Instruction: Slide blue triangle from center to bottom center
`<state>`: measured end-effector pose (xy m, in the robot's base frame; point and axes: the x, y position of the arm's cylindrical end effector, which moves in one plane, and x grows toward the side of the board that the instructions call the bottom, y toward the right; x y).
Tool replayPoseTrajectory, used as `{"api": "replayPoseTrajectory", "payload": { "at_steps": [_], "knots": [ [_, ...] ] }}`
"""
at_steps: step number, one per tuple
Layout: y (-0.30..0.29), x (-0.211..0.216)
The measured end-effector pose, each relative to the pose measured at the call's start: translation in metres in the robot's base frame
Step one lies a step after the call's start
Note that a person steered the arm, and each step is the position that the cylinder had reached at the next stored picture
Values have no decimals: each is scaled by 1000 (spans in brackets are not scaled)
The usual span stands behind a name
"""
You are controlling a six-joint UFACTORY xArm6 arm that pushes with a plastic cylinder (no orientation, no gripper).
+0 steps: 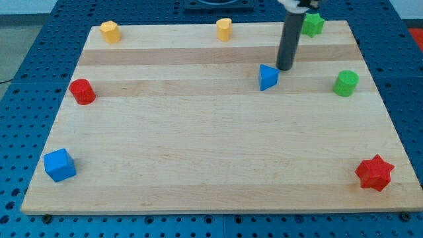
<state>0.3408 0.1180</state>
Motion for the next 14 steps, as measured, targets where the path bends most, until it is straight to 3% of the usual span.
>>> {"api": "replayPoseTrajectory", "payload": {
  "at_steps": [8, 10, 11, 14],
  "knots": [
    [-156, 7],
    [-40, -11],
    [-19, -5],
    [-45, 61]
  ]
}}
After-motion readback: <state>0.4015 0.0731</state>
